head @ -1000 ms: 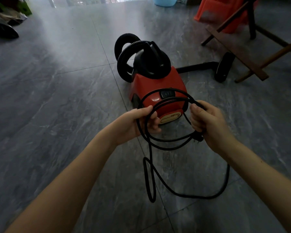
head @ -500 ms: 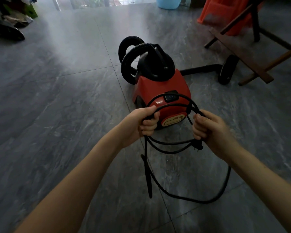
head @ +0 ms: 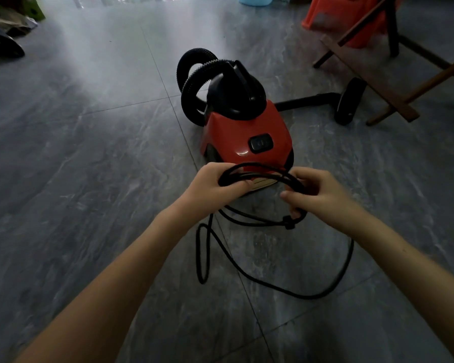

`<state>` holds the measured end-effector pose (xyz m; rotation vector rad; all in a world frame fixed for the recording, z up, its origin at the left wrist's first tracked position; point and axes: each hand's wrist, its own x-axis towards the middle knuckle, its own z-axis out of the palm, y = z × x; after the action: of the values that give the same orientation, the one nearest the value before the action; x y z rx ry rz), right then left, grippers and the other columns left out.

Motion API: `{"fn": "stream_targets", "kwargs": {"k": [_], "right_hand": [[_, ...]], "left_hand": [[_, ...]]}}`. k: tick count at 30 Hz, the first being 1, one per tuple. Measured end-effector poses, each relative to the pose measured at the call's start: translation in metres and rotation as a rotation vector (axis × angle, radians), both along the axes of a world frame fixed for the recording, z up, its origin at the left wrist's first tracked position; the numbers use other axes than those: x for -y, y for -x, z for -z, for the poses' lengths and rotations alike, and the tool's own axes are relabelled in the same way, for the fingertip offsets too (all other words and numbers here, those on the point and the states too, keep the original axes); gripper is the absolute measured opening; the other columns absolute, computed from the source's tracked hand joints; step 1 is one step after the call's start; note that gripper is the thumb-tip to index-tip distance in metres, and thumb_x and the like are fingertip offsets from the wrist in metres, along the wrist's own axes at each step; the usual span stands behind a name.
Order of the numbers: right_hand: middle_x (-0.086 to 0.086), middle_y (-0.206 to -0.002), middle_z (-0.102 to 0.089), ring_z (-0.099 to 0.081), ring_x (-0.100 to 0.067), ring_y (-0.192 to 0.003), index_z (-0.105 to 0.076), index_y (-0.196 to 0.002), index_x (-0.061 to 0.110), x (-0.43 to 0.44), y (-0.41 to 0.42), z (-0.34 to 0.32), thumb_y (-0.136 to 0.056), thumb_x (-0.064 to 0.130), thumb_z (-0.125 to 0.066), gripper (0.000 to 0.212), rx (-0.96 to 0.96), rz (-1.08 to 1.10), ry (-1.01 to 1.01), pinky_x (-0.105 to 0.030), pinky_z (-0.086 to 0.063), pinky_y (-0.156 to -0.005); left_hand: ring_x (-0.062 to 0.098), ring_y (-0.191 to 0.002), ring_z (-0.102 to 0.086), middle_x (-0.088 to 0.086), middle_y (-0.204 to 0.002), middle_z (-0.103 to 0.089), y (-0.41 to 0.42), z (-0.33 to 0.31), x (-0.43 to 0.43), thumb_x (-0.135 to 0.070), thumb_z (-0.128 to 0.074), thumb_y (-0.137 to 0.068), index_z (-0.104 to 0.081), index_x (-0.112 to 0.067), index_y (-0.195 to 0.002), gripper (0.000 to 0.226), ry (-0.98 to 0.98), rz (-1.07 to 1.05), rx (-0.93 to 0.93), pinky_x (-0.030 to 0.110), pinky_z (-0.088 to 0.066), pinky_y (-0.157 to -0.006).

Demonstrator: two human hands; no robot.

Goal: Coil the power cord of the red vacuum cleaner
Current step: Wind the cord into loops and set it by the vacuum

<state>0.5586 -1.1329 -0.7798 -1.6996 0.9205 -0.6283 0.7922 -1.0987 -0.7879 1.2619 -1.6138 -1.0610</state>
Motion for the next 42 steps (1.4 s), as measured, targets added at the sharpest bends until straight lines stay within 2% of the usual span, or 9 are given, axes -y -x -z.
{"fn": "stream_targets", "kwargs": {"k": [3, 6, 13, 21, 29, 32, 35, 37, 42], "right_hand": [[-0.018, -0.067, -0.052, -0.053, -0.015, -0.058, -0.056, -0.079, -0.004, -0.001, -0.009, -0.007, -0.086, 0.006, -0.070, 0.019, -0.208, -0.101, 0.164, -0.026, -0.047, -0.057], [-0.003, -0.061, -0.052, -0.046, -0.005, -0.054, -0.059, -0.072, 0.006, -0.005, -0.017, -0.005, -0.083, 0.013, -0.071, 0.018, -0.363, -0.167, 0.247, -0.024, -0.039, -0.054], [0.002, -0.056, -0.044, -0.042, -0.011, -0.052, -0.052, -0.064, 0.004, -0.015, -0.017, -0.015, -0.081, 0.009, -0.070, 0.025, -0.303, -0.227, 0.029, -0.025, -0.036, -0.052], [0.000, -0.052, -0.036, -0.033, -0.005, -0.049, -0.048, -0.061, -0.011, -0.023, -0.024, -0.001, -0.086, -0.003, -0.063, 0.029, -0.121, 0.033, 0.192, -0.019, -0.028, -0.050], [0.001, -0.052, -0.039, -0.036, -0.007, -0.050, -0.055, -0.063, -0.017, -0.027, -0.020, -0.003, -0.086, -0.015, -0.059, 0.023, 0.134, 0.236, 0.221, -0.016, -0.029, -0.049], [0.001, -0.052, -0.036, -0.034, -0.008, -0.049, -0.049, -0.058, -0.012, -0.024, -0.015, 0.001, -0.086, -0.012, -0.062, 0.031, 0.065, 0.182, 0.183, -0.016, -0.029, -0.049], [-0.014, -0.051, -0.037, -0.038, -0.016, -0.047, -0.045, -0.059, -0.012, -0.020, -0.010, -0.002, -0.087, -0.002, -0.066, 0.036, -0.081, 0.052, 0.128, -0.026, -0.032, -0.049], [-0.026, -0.054, -0.047, -0.046, -0.024, -0.048, -0.053, -0.065, -0.013, -0.017, -0.009, -0.008, -0.087, 0.003, -0.067, 0.031, -0.158, -0.046, 0.103, -0.032, -0.038, -0.049], [-0.010, -0.054, -0.039, -0.040, -0.018, -0.050, -0.047, -0.063, -0.005, -0.019, -0.025, -0.013, -0.081, 0.003, -0.067, 0.028, -0.289, -0.182, 0.011, -0.035, -0.035, -0.051]], "left_hand": [[0.016, -0.046, -0.050, 0.002, -0.054, -0.056, 0.009, -0.003, -0.002, -0.015, -0.064, -0.088, -0.063, -0.012, -0.067, 0.021, 0.187, 0.084, 0.262, 0.029, -0.039, -0.047], [0.005, -0.044, -0.047, -0.015, -0.049, -0.043, 0.017, -0.014, -0.002, -0.013, -0.062, -0.083, -0.038, -0.038, -0.060, 0.042, 0.319, 0.150, 0.568, 0.014, -0.031, -0.048], [0.013, -0.056, -0.041, -0.010, -0.066, -0.043, 0.023, -0.014, -0.005, -0.025, -0.054, -0.091, -0.039, -0.021, -0.080, 0.020, 0.481, 0.132, 0.931, 0.027, -0.029, -0.054], [0.004, -0.042, -0.040, -0.016, -0.050, -0.039, 0.025, -0.007, -0.006, -0.016, -0.066, -0.080, -0.043, -0.023, -0.062, 0.030, 0.443, 0.071, 0.552, 0.020, -0.031, -0.045], [0.012, -0.046, -0.052, -0.001, -0.050, -0.057, 0.009, -0.007, -0.015, -0.016, -0.070, -0.089, -0.069, -0.003, -0.074, 0.020, -0.182, 0.084, -0.017, 0.034, -0.053, -0.056], [0.025, -0.042, -0.038, 0.007, -0.046, -0.043, 0.009, -0.007, -0.014, -0.024, -0.063, -0.093, -0.058, 0.016, -0.074, 0.044, -0.146, 0.080, -0.007, 0.058, -0.049, -0.058], [0.034, -0.046, -0.041, 0.013, -0.050, -0.043, 0.010, -0.012, -0.010, -0.023, -0.061, -0.094, -0.058, 0.011, -0.070, 0.042, -0.017, 0.046, 0.182, 0.042, -0.043, -0.048], [0.011, -0.043, -0.042, 0.000, -0.049, -0.047, 0.012, -0.015, -0.008, -0.019, -0.062, -0.093, -0.059, -0.004, -0.063, 0.034, 0.045, 0.082, 0.386, 0.028, -0.038, -0.047], [0.014, -0.061, -0.054, -0.008, -0.060, -0.051, 0.031, -0.023, -0.005, -0.025, -0.055, -0.091, -0.059, -0.016, -0.072, 0.021, 0.121, 0.157, 0.858, 0.031, -0.046, -0.057]]}}
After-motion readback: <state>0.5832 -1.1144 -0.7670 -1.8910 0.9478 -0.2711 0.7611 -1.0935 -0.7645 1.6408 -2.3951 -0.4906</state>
